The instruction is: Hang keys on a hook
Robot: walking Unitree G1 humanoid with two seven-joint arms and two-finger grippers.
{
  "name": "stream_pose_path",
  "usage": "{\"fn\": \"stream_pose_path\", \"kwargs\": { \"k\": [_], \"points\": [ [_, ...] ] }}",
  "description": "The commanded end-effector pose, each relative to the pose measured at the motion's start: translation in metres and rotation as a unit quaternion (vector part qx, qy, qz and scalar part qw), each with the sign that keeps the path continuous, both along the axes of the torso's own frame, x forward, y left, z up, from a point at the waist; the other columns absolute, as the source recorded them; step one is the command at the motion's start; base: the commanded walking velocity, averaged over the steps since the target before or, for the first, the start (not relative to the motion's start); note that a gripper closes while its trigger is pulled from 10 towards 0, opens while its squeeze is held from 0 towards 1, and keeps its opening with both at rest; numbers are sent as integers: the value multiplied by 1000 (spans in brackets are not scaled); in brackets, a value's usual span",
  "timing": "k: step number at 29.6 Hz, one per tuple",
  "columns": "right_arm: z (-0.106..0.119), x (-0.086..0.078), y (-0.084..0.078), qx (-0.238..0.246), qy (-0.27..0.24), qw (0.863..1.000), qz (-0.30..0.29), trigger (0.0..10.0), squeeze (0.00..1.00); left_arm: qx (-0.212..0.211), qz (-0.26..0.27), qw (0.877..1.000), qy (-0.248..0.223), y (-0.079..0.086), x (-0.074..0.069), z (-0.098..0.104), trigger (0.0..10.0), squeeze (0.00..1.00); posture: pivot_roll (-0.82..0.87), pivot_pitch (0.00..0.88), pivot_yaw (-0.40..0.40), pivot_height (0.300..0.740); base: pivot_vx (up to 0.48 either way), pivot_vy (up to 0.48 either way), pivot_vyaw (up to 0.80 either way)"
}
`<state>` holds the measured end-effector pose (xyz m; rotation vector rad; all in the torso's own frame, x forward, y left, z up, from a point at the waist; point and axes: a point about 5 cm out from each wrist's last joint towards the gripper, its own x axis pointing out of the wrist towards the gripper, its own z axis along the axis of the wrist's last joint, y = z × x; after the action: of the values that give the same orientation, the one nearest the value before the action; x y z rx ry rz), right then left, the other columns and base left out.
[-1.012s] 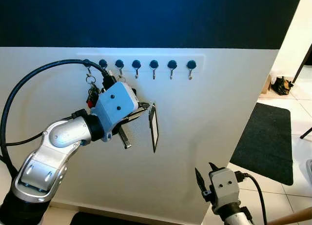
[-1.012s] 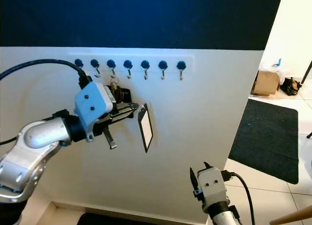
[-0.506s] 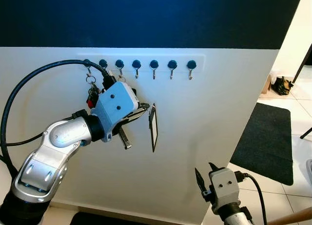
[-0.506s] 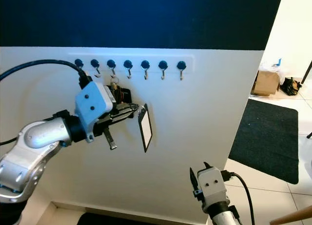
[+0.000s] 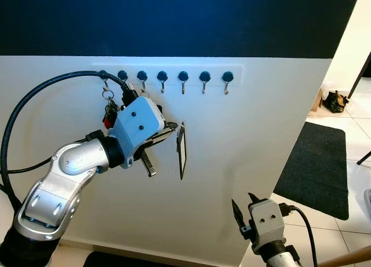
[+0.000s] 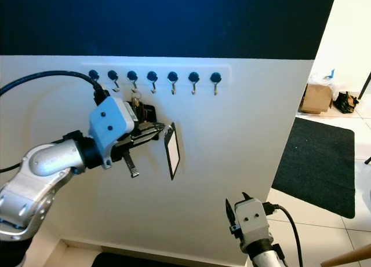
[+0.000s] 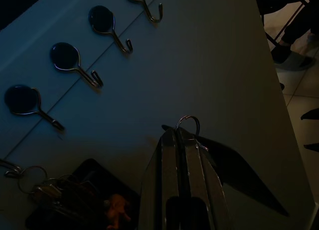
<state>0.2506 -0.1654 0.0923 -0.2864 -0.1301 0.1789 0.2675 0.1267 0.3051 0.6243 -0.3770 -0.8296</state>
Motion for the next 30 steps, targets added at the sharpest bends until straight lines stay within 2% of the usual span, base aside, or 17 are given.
{"fn": "stream_pose_path", "kwargs": {
  "k": [1,30],
  "points": [
    [0,-1,3,-2,2,1000,5,10000,0,-1,-7,1000,2,-4,-2,-2,10000,0,-10,119,80,740,0,0,0],
    [0,-1,3,-3,1,1000,4,10000,0,-6,-11,1000,2,-5,-2,-2,10000,0,-14,118,80,740,0,0,0]
  ]
}}
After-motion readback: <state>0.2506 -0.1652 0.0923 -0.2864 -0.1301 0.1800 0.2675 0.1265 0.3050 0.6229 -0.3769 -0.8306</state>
